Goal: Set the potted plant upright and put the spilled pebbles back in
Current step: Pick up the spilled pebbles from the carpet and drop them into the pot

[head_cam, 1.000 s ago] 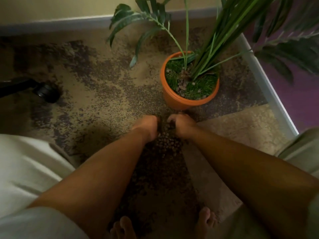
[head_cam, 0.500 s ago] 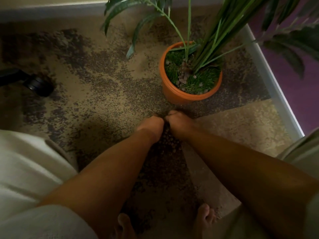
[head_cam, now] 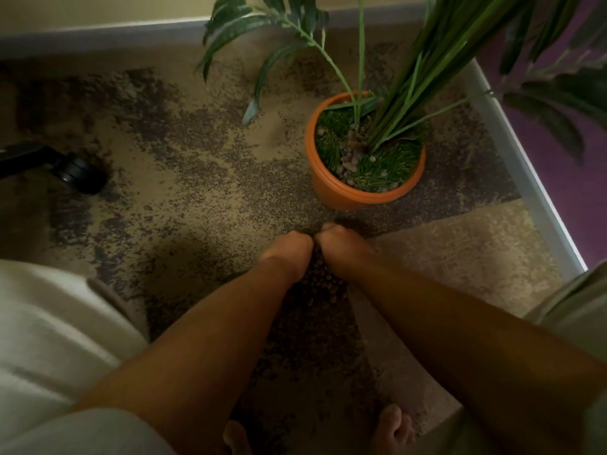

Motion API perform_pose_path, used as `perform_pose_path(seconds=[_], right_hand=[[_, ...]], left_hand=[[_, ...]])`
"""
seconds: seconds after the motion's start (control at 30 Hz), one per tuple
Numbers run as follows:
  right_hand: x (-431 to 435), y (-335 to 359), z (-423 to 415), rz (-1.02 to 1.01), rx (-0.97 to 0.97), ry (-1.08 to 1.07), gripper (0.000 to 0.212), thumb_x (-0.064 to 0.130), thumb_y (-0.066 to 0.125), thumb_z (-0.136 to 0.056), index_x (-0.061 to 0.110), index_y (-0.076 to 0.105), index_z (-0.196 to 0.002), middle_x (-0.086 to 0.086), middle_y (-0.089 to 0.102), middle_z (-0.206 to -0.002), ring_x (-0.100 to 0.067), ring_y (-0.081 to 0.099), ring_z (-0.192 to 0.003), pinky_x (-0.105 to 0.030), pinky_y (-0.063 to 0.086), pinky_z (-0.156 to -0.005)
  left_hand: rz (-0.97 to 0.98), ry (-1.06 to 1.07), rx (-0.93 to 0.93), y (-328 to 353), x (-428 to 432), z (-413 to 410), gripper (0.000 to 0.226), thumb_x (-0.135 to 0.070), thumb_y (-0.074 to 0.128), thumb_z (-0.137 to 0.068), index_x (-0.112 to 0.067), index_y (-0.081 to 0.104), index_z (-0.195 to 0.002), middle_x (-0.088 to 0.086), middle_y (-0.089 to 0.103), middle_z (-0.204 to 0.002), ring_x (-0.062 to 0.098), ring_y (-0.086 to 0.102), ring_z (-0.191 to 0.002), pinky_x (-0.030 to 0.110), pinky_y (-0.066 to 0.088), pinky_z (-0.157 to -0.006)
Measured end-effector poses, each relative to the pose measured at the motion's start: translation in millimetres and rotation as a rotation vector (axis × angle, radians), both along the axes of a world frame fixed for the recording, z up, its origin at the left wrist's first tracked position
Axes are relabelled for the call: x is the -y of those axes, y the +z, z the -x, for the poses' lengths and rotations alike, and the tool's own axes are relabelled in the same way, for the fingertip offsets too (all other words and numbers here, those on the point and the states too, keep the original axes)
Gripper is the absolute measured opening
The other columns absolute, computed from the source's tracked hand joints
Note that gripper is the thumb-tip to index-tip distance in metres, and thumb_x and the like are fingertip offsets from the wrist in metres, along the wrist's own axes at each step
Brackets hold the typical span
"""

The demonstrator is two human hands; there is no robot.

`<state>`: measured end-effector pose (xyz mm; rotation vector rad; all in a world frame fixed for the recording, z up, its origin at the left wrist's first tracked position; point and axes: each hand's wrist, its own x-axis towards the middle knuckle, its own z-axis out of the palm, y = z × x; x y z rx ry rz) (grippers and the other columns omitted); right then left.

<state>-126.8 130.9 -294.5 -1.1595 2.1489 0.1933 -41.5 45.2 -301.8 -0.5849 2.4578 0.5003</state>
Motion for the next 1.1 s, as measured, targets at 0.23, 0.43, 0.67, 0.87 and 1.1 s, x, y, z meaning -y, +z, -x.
perform_pose_path(seconds=[0.23, 0.43, 0.67, 0.87, 1.1], right_hand=[[3.0, 10.3, -0.4, 0.076, -0.033, -0.07, 0.018, 0.012, 0.048, -0.094, 0.014, 0.064, -0.101, -0.012, 0.053, -0.119, -0.035, 0.06, -0.108, -0.041, 0.05, -0.087], [7.9, 20.2, -0.7, 0.148, 0.009, -0.288, 0.016, 0.011, 0.057, -0.088, 0.021, 0.07, -0.09, -0.008, 0.062, -0.11, -0.03, 0.064, -0.1, -0.039, 0.055, -0.086], [7.2, 33.8, 2.0, 0.144, 0.029, -0.493, 0.023, 0.015, 0.069, -0.08, 0.023, 0.063, -0.06, -0.003, 0.073, -0.09, -0.023, 0.069, -0.085, -0.036, 0.059, -0.078], [-0.2, 29.7, 9.4, 0.119, 0.093, -0.631, 0.022, 0.015, 0.07, -0.081, 0.022, 0.069, -0.059, 0.0, 0.074, -0.09, -0.019, 0.068, -0.085, -0.032, 0.057, -0.083], [-4.2, 31.4, 6.4, 0.111, 0.178, -0.64, 0.018, 0.018, 0.072, -0.081, 0.025, 0.071, -0.064, 0.002, 0.073, -0.089, -0.017, 0.069, -0.092, -0.022, 0.051, -0.08]], left_hand=[[-0.018, 0.042, -0.04, 1.8, 3.4, -0.1, 0.033, -0.003, 0.045, -0.095, -0.01, 0.062, -0.123, 0.014, 0.052, -0.138, 0.031, 0.057, -0.121, 0.041, 0.05, -0.098], [-0.005, 0.029, 0.041, 4.2, 4.8, 3.4, 0.037, -0.004, 0.043, -0.096, -0.007, 0.056, -0.131, 0.014, 0.033, -0.149, 0.036, 0.043, -0.131, 0.049, 0.043, -0.105], [-0.008, -0.032, 0.043, 10.0, -3.8, 6.7, 0.039, -0.006, 0.034, -0.099, -0.008, 0.06, -0.127, 0.013, 0.059, -0.133, 0.032, 0.058, -0.122, 0.043, 0.048, -0.094], [-0.013, -0.058, 0.024, 9.2, -4.7, 7.5, 0.033, -0.004, 0.042, -0.096, -0.008, 0.065, -0.119, 0.014, 0.064, -0.125, 0.032, 0.062, -0.116, 0.041, 0.051, -0.09], [-0.111, 0.058, 0.066, 18.9, 16.3, 8.8, 0.029, -0.015, 0.071, -0.081, -0.009, 0.069, -0.109, 0.012, 0.068, -0.114, 0.028, 0.065, -0.107, 0.035, 0.053, -0.086]])
